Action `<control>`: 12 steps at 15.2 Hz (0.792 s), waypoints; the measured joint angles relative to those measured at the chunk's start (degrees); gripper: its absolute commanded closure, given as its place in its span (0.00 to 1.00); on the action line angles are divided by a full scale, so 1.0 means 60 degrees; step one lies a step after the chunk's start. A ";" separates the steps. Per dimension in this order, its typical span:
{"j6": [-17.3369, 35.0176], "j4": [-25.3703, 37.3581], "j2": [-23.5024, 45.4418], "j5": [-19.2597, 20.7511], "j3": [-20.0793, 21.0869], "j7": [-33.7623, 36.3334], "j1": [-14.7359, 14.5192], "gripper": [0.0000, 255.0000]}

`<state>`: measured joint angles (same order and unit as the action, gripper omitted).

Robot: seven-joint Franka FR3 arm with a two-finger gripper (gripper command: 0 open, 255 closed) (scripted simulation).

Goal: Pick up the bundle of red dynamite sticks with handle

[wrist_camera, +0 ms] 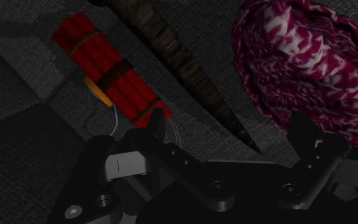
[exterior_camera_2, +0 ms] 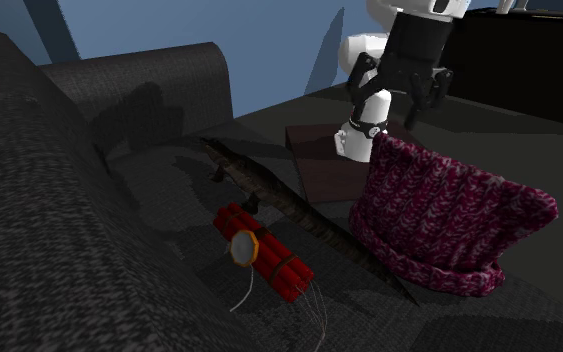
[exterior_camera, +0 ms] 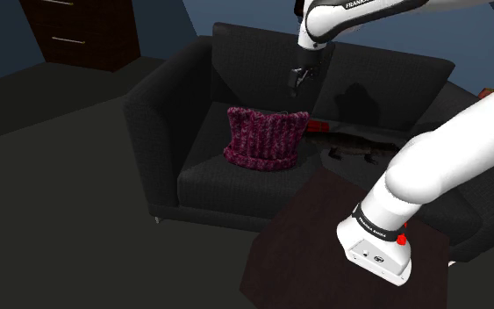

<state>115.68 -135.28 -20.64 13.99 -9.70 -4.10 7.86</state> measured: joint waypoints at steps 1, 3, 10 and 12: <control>0.0197 0.0088 0.0279 0.0038 -0.0076 0.0005 0.0054 0.00; 0.0700 0.0163 0.0861 0.0107 -0.0205 0.0075 0.0148 0.00; 0.1997 0.1173 0.3119 0.0103 -0.0722 -0.0013 0.0526 0.00; 0.2304 0.1604 0.3849 0.0010 -0.0843 -0.0069 0.0641 0.00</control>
<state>129.50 -125.66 2.46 14.05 -14.76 -4.52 11.71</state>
